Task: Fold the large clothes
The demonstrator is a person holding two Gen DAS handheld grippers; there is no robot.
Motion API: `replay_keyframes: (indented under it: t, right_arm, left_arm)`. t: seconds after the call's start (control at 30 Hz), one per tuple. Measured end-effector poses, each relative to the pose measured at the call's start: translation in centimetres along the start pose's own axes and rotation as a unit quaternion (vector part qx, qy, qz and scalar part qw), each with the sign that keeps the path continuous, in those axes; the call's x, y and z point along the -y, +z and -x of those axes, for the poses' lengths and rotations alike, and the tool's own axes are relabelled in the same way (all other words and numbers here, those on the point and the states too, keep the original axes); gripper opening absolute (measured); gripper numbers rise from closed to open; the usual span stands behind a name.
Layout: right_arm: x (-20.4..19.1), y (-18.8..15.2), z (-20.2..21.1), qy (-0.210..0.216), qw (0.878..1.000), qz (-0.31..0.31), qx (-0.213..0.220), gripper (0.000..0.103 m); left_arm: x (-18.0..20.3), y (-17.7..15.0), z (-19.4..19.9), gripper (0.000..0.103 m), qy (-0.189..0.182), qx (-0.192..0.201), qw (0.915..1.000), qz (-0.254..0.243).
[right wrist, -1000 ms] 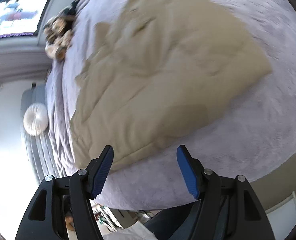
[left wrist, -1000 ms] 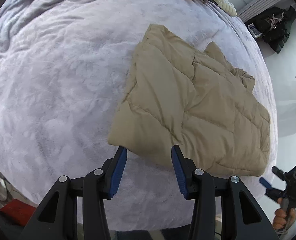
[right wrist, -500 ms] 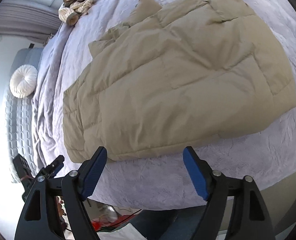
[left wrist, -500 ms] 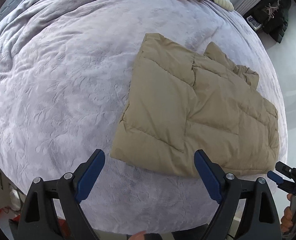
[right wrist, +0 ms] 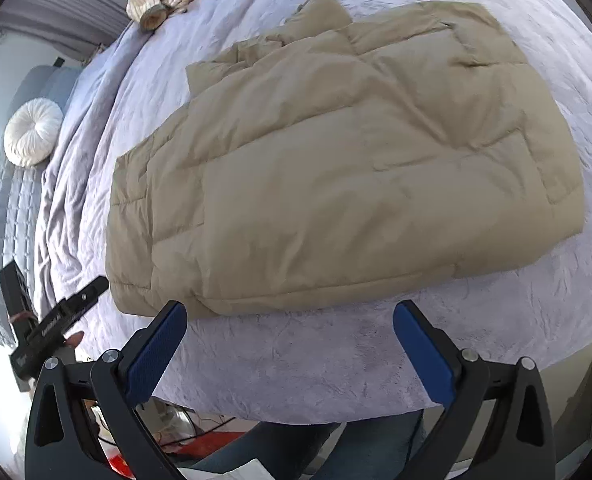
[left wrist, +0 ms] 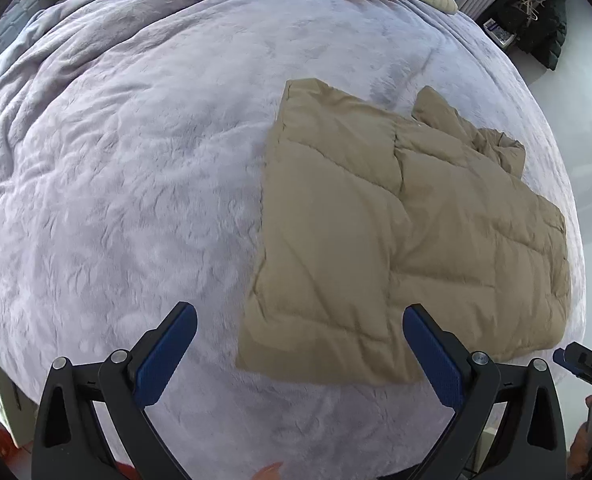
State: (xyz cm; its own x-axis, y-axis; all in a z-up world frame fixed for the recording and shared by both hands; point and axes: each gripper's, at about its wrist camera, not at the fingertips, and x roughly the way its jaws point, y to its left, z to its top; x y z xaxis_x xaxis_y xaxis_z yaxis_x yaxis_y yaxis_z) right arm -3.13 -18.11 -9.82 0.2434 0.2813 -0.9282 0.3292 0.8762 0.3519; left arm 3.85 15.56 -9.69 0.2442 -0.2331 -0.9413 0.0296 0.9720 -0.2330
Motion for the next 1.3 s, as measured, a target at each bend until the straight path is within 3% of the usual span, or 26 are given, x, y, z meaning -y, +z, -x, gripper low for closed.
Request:
replay_keyframes:
  t: [0.17, 0.4, 0.57, 0.67, 0.73, 0.8, 0.87, 1.03, 1.23, 1.3]
  right_arm:
    - [-0.4, 1.4, -0.1, -0.004, 1.000, 0.015, 0.000, 0.103]
    - [-0.4, 3.3, -0.7, -0.011, 0.999, 0.031, 0.000, 0.103]
    - [-0.5, 5.3, -0.9, -0.004, 0.999, 0.046, 0.010, 0.103]
    - [-0.9, 6.6, -1.0, -0.010, 0.998, 0.061, 0.027, 0.103]
    - [-1.2, 7.8, -1.2, -0.015, 0.996, 0.072, 0.044, 0.092]
    - [-1.5, 8.8, -1.6, -0.027, 0.995, 0.078, 0.055, 0.045]
    - [-1.5, 9.9, -2.4, -0.029, 0.994, 0.081, 0.062, 0.029]
    - [-1.1, 12.6, -5.2, -0.018, 0.993, 0.090, 0.071, 0.028]
    - [-0.5, 14.2, -9.3, -0.021, 0.993, 0.097, 0.070, 0.026]
    - [0.0, 14.5, -10.5, -0.019, 0.994, 0.089, 0.064, 0.024]
  left_arm:
    - [-0.2, 2.1, -0.9, 0.103, 0.009, 0.006, 0.9998, -0.015]
    - [-1.4, 5.7, -3.5, 0.103, -0.021, -0.007, 0.9998, 0.001]
    - [-2.9, 7.6, -5.6, 0.103, -0.095, -0.025, 0.9949, 0.024]
    - [-3.1, 8.2, -7.1, 0.103, -0.117, -0.039, 0.9922, 0.012]
    - [-3.3, 8.6, -8.5, 0.103, -0.142, -0.055, 0.9883, 0.008]
    - [-3.5, 8.9, -9.7, 0.103, -0.159, -0.069, 0.9848, 0.007]
    - [-3.3, 9.0, -11.1, 0.103, -0.172, -0.085, 0.9814, 0.005]
    - [-1.8, 8.2, -13.7, 0.103, -0.203, -0.121, 0.9711, -0.033]
    - [-0.2, 8.7, -15.5, 0.103, -0.237, -0.131, 0.9610, -0.054]
    - [0.4, 8.8, -15.4, 0.082, -0.253, -0.132, 0.9565, -0.061]
